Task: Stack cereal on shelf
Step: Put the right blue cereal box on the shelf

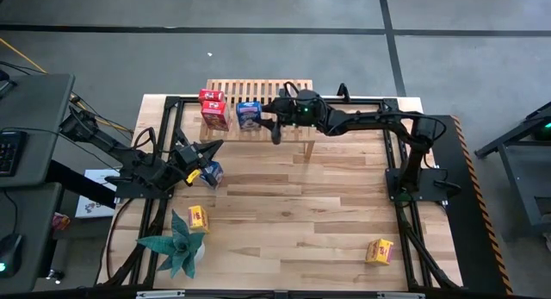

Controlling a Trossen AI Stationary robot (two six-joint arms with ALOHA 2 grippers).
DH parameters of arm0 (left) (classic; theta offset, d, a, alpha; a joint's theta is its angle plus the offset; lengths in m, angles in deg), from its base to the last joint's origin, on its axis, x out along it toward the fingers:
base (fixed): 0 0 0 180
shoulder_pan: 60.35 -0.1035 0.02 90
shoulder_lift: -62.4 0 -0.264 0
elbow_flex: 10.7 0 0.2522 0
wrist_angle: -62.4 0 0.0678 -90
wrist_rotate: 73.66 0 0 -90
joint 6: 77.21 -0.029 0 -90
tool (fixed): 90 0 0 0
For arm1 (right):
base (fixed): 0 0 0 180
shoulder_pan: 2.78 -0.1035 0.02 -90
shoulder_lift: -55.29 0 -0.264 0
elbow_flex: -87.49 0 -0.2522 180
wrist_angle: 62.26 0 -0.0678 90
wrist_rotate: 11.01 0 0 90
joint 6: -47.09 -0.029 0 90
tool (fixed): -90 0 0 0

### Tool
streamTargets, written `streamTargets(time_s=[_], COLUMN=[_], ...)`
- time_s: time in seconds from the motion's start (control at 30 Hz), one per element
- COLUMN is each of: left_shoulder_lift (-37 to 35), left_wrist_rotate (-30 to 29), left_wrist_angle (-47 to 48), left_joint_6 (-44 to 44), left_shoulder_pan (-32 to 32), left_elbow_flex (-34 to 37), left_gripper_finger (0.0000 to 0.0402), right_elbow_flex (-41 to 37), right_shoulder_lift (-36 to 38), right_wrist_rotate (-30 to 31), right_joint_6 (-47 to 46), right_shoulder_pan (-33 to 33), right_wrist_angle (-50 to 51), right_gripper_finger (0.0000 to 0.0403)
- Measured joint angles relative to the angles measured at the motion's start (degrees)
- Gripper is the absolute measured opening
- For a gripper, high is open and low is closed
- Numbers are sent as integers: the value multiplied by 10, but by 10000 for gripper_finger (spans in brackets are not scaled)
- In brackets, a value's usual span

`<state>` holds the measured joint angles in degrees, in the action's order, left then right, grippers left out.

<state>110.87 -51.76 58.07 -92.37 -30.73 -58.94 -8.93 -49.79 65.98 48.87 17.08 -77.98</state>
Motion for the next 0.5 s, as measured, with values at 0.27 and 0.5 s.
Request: streamTargets(time_s=[0.27,0.5], left_shoulder_lift=[0,0], left_wrist_rotate=[0,0], left_wrist_angle=[0,0], left_joint_6=[0,0], left_shoulder_pan=[0,0], left_elbow_flex=[0,0], left_gripper_finger=[0,0], right_elbow_flex=[0,0], right_shoulder_lift=[0,0], right_wrist_rotate=[41,112], right_joint_6=[-5,-3], right_shoulder_pan=[-23,-38], right_wrist_angle=[-29,-29], right_gripper_finger=[167,167])
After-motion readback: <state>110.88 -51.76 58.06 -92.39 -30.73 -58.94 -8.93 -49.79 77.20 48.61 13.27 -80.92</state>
